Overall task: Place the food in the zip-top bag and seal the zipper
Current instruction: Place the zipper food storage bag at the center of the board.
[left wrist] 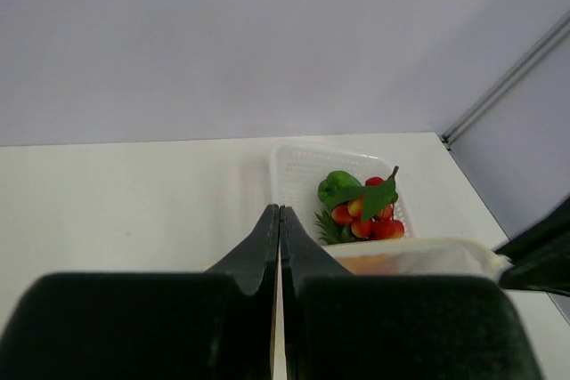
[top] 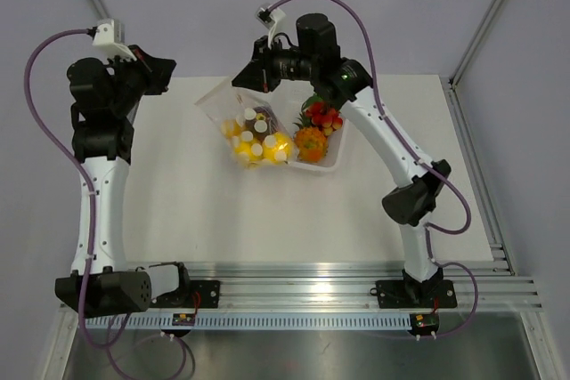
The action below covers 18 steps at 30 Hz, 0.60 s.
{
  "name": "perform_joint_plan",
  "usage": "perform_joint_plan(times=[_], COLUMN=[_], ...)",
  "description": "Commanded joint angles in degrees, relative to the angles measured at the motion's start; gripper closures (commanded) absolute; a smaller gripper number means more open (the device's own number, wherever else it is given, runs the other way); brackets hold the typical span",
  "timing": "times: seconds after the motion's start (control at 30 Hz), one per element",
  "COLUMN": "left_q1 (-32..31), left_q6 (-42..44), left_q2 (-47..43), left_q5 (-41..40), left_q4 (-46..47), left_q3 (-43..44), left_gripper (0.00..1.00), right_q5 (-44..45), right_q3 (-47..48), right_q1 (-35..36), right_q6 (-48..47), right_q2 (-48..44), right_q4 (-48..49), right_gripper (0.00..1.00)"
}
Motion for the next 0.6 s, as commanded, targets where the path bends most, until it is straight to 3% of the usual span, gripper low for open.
perform_joint_plan(times=[0.0, 0.1, 0.23, 0.27, 0.4, 0.47, 0.57], left_q1=[1.60, 2.65, 2.66, 2.66, 2.66, 2.66, 2.66], left_q6=[-2.27, -2.71, -2.27, -2.61, -4.02, -4.81, -5.17], left_q2=[-4.60, -6.88, -7.94, -8.12, -8.82, -8.99, -9.00], left_q5=[-8.36, -11.00, -12.23, -12.06, -10.48, -9.25, -7.40], left_q4=[-1.66, -2.10, -4.12, -4.12, -2.90, -2.20, -1.75], left_q3=[5.08, 6.31, 8.07, 7.90, 5.00, 3.33, 2.45], left_gripper=[1.00, 1.00, 1.00, 1.00, 0.91, 0.79, 0.76], right_q5=[-2.01, -3.77, -2.46, -2.72, -2.46, -0.97, 5.97], right_q3=[10.04, 16.82, 11.67, 10.51, 6.73, 4.36, -1.79], right_q1=[0.48, 2.85, 8.73, 10.92, 14.10, 14.10, 14.02], right_q6=[3.05, 4.03, 1.74, 1.66, -0.10, -0.63, -4.23], right_q2=[9.41, 14.96, 16.13, 16.13, 14.73, 12.62, 6.12], right_q4=[5.86, 5.78, 6.48, 6.48, 3.59, 2.27, 1.56], right_gripper=[1.00, 0.99, 0.91, 0.69, 0.35, 0.30, 0.23])
